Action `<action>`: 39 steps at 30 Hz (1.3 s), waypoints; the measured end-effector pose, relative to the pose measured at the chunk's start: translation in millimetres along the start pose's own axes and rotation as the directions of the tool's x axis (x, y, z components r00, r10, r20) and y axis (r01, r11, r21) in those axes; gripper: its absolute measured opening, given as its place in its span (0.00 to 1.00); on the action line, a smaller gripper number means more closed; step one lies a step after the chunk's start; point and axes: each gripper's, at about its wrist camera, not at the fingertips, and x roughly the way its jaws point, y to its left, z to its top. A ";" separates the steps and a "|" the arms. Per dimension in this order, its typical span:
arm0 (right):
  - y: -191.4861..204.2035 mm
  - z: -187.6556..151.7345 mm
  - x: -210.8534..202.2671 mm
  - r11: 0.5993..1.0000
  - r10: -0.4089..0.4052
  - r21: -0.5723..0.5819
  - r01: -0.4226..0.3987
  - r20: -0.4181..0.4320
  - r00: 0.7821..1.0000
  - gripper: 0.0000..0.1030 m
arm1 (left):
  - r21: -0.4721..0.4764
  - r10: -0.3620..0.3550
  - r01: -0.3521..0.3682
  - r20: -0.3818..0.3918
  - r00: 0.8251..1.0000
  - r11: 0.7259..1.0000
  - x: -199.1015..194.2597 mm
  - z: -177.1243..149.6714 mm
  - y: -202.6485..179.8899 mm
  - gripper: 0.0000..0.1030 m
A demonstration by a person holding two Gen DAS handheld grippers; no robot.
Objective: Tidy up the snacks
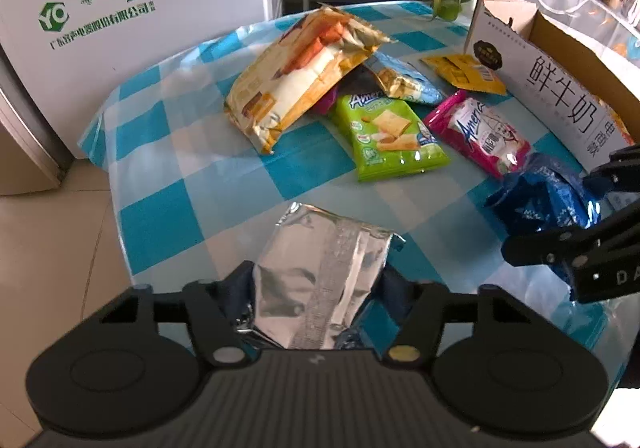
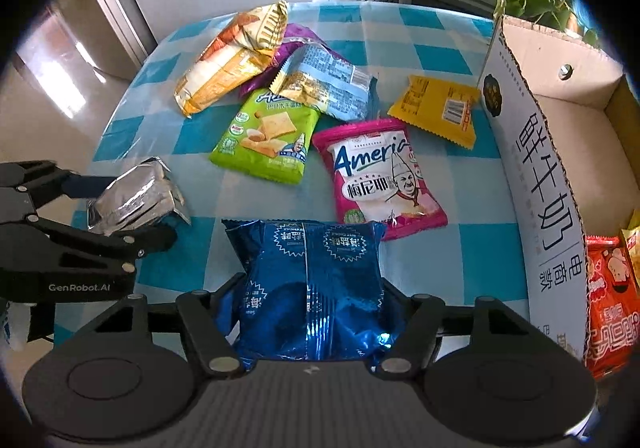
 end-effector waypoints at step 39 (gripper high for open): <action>-69.0 33.3 -98.9 0.988 -0.020 0.153 -0.035 0.344 0.939 0.72 | -0.115 -0.008 0.032 0.206 0.978 0.993 -29.2 27.3 -26.7 0.61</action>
